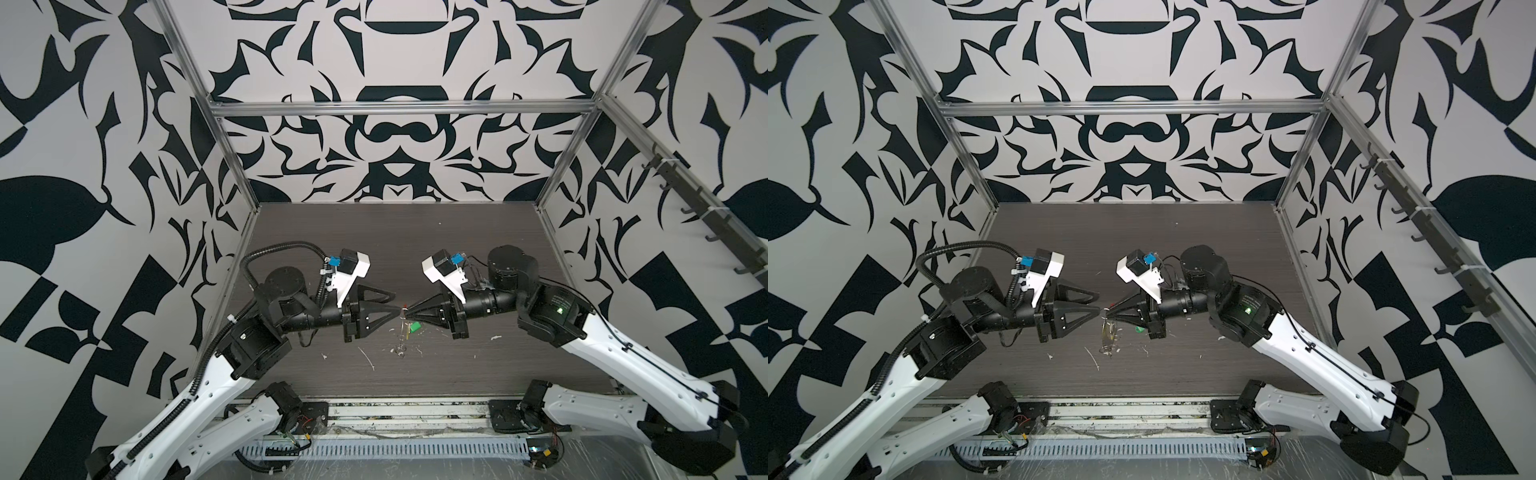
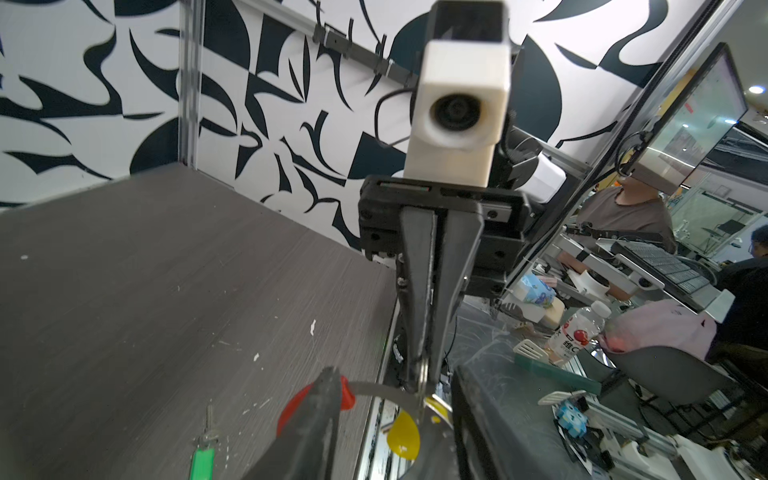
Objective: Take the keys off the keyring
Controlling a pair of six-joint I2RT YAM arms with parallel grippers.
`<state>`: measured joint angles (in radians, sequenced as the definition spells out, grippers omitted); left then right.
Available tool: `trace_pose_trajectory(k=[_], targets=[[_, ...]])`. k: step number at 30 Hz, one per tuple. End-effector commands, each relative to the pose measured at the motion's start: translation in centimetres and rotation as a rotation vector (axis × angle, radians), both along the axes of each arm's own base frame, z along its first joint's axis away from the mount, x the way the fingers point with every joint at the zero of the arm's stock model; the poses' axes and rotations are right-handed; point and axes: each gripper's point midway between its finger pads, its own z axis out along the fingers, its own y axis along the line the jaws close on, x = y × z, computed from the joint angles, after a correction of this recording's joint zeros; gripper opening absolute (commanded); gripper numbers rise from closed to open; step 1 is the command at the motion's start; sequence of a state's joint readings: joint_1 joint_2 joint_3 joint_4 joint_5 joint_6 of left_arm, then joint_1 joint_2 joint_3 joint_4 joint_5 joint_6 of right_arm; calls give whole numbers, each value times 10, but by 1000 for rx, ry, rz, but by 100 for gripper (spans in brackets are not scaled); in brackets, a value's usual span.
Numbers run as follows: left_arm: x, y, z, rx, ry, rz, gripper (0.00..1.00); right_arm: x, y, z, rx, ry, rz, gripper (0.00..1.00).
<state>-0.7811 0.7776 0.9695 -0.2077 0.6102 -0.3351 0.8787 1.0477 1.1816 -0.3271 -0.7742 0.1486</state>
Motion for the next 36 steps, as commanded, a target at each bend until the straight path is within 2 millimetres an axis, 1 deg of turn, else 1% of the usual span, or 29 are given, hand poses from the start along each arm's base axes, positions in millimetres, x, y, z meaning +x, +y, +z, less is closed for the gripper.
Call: trace_pose_trajectory(k=[1,5,12,18,20,24,29,32,36], targets=[[-9,-1,-2,40,28,-52,44,-1,-1,16,20,-46,9,0],[-12,-3,-3,57,51,-81,39,0,-1,15,13,-46,7,0],[-14,-6,-9,97,105,-117,24,2,0,15,7,-53,-6,0],[-13,-8,-10,101,117,-118,24,4,0,16,8,-58,-10,0],[-12,-9,-11,104,119,-118,22,4,0,16,9,-61,-13,0],[-11,-10,-9,101,122,-119,13,4,0,16,11,-64,-16,0],[-10,-12,-7,92,115,-124,8,5,1,15,11,-61,-14,0],[-10,-13,-5,87,115,-133,0,6,2,13,12,-59,-16,0],[-8,-13,-3,111,138,-119,0,7,2,10,12,-67,-26,0]])
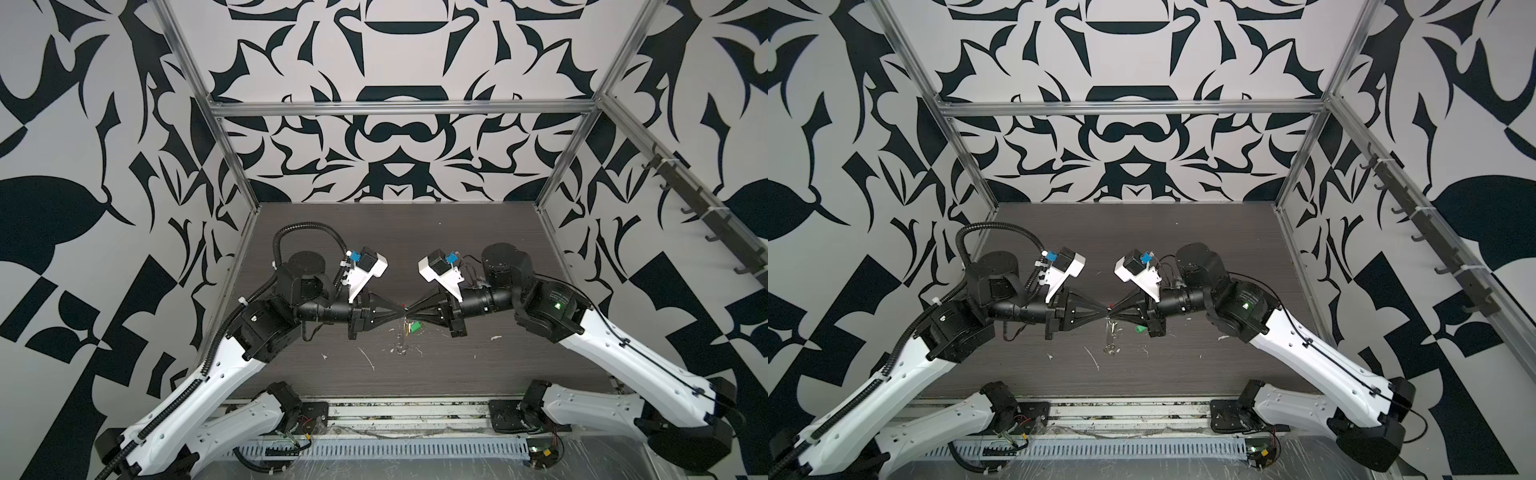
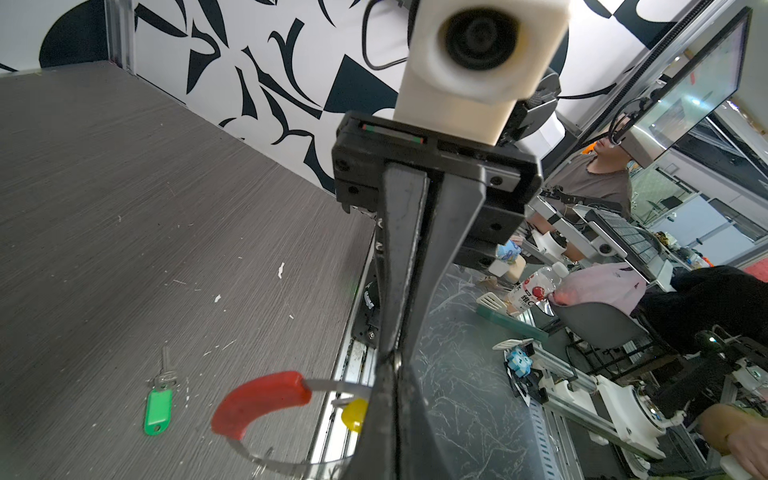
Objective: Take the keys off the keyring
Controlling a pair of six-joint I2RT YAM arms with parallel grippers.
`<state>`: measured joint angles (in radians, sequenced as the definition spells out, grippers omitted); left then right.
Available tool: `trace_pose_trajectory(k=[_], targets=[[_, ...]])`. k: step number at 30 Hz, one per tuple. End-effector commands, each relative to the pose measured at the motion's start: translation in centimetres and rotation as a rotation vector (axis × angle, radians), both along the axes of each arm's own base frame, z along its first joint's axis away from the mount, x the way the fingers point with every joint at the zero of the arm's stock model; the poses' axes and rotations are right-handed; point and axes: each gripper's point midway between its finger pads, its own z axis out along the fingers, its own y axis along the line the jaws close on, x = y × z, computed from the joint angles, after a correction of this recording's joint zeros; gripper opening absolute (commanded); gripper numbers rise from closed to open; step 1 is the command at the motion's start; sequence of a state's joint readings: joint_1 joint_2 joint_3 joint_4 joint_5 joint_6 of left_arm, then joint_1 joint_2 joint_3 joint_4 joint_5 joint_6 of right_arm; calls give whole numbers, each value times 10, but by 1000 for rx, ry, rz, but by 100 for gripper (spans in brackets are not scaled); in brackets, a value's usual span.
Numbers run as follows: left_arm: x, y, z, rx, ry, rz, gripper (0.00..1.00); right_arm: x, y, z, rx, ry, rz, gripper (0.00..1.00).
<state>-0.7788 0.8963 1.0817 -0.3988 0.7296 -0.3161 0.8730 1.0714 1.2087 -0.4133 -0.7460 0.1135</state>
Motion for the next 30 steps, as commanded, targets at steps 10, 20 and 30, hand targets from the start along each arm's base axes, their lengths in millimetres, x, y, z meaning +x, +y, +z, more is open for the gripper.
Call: trace_pose_trajectory(k=[10,20,30], targets=[[1,4,16,85,60,26,0,4,1,14,99,-112,-24,1],[6,3,13,212,80,64,0,11,4,2,109,-115,-51,5],[11,2,16,229,70,86,0,18,0,2,133,-142,-110,13]])
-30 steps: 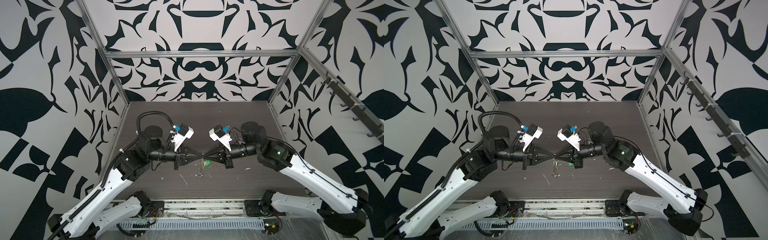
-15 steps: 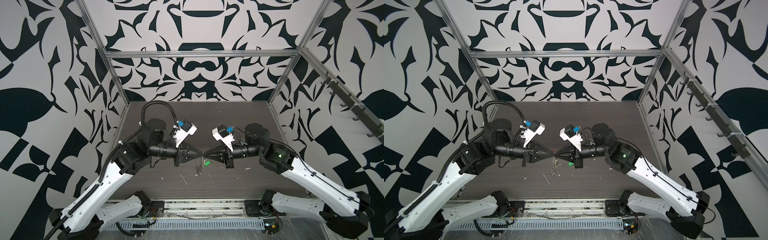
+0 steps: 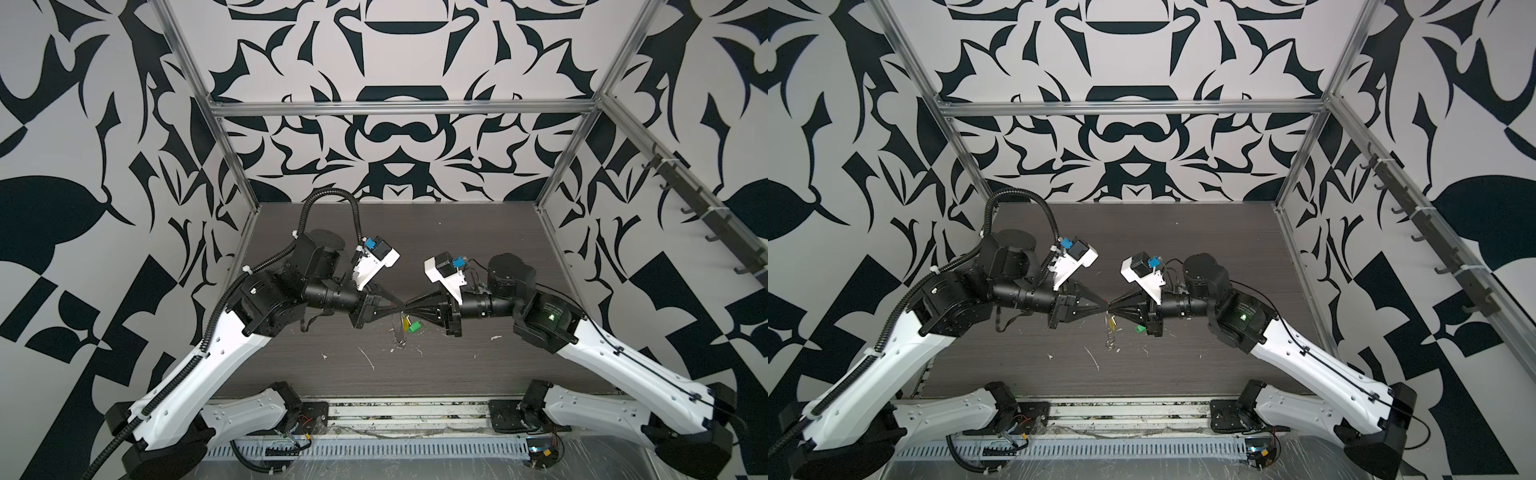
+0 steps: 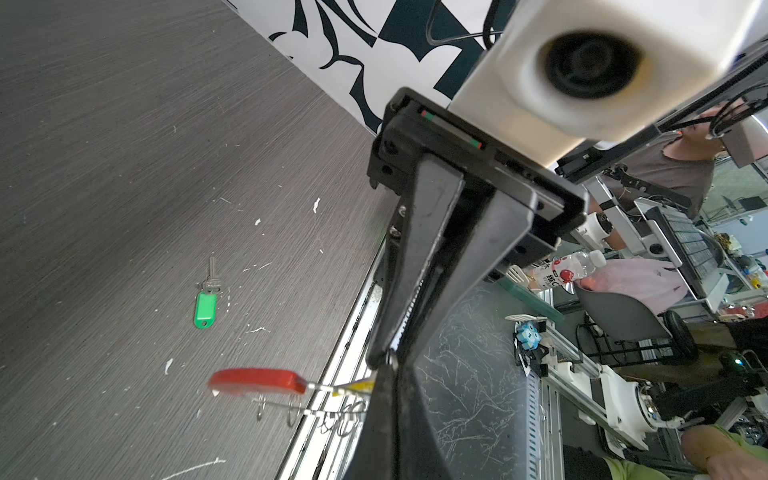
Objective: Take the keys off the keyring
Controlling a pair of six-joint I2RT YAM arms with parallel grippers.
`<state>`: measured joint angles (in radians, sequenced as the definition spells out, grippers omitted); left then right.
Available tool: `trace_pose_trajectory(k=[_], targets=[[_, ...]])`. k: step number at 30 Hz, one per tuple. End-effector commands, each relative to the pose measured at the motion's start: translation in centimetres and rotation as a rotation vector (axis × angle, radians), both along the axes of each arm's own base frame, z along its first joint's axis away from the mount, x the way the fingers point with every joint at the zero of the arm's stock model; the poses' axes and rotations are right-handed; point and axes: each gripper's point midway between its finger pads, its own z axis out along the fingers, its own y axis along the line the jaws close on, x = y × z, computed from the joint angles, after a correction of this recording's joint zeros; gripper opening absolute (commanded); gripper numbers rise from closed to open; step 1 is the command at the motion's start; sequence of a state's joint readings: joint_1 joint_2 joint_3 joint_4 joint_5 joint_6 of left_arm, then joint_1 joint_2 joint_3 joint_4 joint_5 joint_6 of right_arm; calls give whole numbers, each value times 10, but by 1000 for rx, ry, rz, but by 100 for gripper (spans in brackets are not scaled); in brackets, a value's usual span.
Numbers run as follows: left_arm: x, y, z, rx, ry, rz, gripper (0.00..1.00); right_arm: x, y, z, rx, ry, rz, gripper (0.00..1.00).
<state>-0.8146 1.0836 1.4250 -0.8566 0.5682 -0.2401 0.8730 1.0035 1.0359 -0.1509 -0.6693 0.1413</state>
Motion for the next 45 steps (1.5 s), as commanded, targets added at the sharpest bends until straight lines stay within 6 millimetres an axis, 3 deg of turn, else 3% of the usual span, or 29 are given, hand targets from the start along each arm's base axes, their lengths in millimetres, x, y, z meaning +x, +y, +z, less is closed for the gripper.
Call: trace_pose_trajectory(k=[1,9,20,36,45], targets=[[-2,1,17,-33,-22,2,0,3,-2,8,27,-52,-36,15],[2,1,17,-29,-37,20,0,1,-14,14,45,-68,-75,34],[1,0,21,-47,-46,13,0,-4,-16,-8,42,-29,-60,48],[0,-3,19,-53,-30,1,0,6,2,-3,54,-34,-39,50],[5,-3,23,-74,-62,20,0,5,5,5,66,-37,-18,44]])
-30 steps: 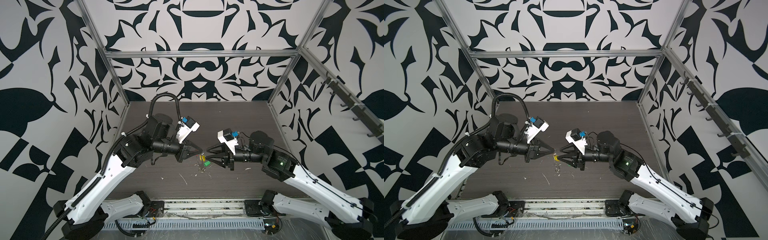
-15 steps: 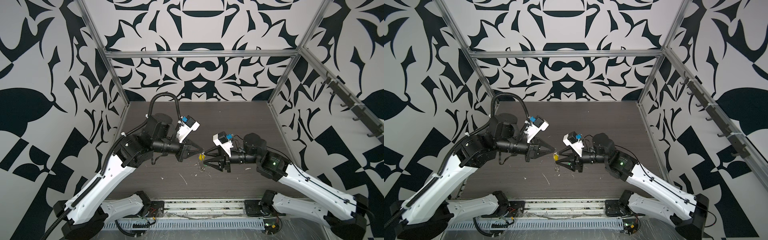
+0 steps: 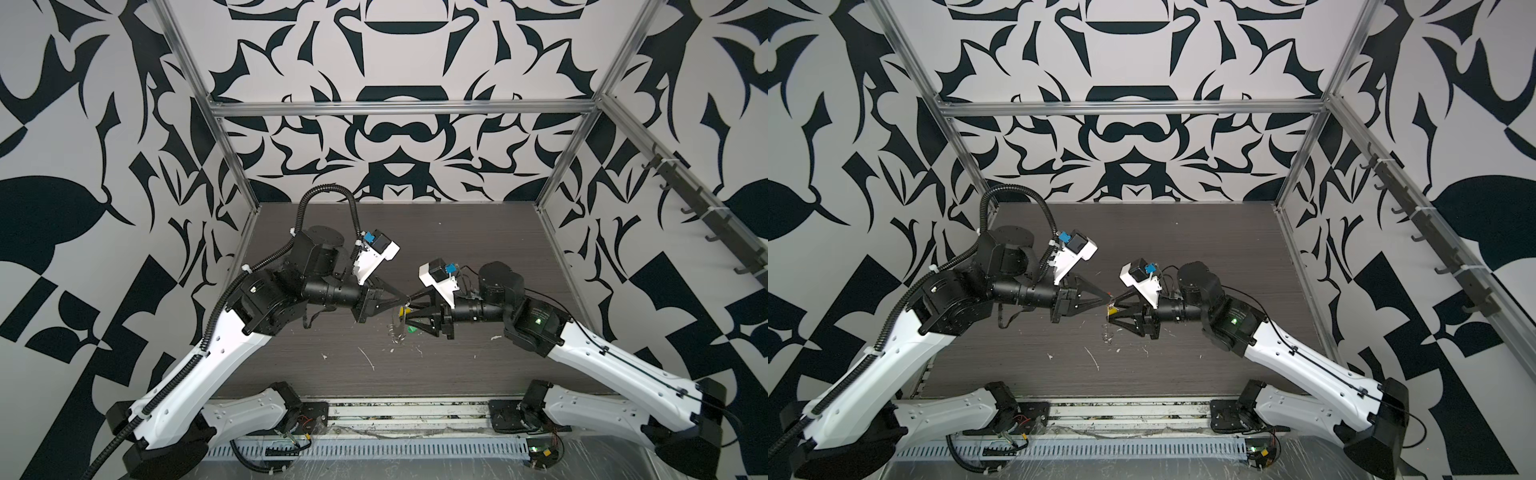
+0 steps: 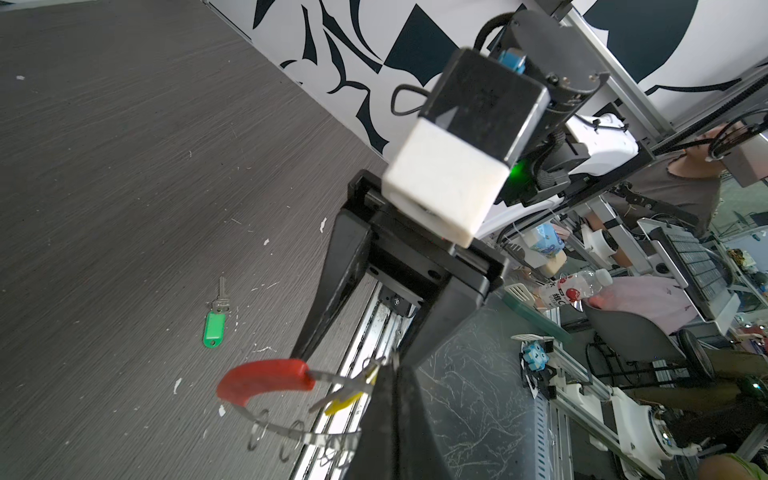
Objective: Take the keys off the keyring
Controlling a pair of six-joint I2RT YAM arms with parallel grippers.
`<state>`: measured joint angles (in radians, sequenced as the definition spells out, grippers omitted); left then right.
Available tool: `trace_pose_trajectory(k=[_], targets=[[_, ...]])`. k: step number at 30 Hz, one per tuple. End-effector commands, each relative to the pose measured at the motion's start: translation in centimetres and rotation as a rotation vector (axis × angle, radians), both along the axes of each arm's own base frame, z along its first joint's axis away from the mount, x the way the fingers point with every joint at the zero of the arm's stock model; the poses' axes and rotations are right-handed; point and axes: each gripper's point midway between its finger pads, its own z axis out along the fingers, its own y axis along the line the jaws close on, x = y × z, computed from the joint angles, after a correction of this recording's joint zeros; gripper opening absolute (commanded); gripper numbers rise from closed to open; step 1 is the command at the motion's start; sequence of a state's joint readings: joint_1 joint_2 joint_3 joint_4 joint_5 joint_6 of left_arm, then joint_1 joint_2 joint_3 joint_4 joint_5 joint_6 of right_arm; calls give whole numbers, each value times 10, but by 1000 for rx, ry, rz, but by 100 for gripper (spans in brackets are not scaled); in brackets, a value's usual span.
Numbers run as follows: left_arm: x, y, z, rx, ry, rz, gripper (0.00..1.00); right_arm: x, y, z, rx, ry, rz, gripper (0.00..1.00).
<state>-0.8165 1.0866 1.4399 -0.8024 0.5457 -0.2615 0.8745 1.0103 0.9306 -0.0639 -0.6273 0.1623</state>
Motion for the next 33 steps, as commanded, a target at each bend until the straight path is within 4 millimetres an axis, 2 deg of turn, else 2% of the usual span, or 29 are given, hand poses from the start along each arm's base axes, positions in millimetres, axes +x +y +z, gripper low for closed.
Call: trace_pose_trajectory(k=[1,14,23,33], targets=[[-3,1,10,-33,-27,-5,0,-5,1,39,91,-68,24,43],[-2,1,8,-40,-32,3,0,-7,-1,46,101,-79,26,27],[1,1,10,-95,-72,19,0,-6,1,47,84,-77,29,1],[6,2,12,-184,-159,57,0,-7,6,53,62,-66,39,0]])
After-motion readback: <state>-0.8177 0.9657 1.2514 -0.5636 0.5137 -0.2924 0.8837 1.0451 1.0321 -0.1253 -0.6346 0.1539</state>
